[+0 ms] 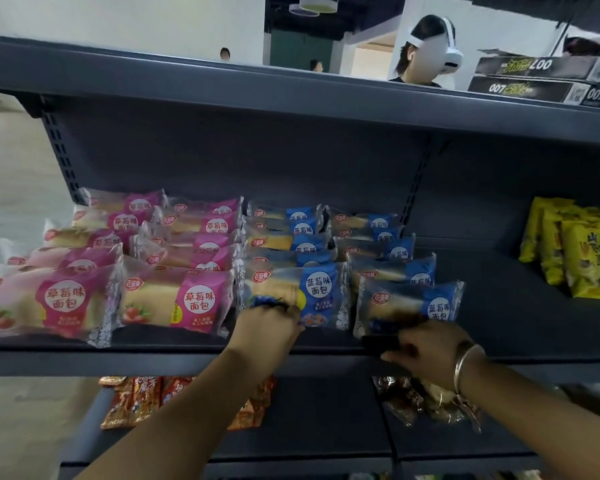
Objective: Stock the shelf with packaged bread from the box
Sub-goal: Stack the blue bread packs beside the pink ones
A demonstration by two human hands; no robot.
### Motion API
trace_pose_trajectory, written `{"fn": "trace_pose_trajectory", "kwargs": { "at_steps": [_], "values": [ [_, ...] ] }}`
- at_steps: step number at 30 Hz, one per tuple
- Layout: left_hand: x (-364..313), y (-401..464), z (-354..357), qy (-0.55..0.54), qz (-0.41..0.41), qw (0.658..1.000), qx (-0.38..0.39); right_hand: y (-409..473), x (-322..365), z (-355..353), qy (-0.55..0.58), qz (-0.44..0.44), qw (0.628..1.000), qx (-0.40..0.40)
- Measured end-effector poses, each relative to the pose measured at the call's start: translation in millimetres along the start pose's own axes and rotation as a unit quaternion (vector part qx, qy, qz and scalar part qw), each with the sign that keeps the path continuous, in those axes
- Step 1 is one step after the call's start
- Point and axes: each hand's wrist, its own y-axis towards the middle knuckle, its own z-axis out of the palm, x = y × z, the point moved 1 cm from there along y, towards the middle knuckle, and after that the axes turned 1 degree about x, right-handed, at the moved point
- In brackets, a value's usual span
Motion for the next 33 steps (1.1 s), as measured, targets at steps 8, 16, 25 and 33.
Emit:
{"fn": "trace_pose_trajectory", "kwargs": {
  "at_steps": [8,16,25,33],
  "values": [
    [9,7,9,0.059,0.009,0.991,-0.124,17,-16,20,-0.052,0.055,0.961,-0.264],
    [5,27,8,0.094,0.036,0.993,-0.059,45,-20,18,-0.1,0.002,0.974,-0.202],
    [30,27,16,0.122,0.071,0.983,-0.116,71,-21,12,-0.094,-0.099,0.962,-0.236],
    [29,22,14,0.114,0.067,0.985,-0.113,61,-19,13,-0.104,-0.1,0.956,-0.255]
  ]
}}
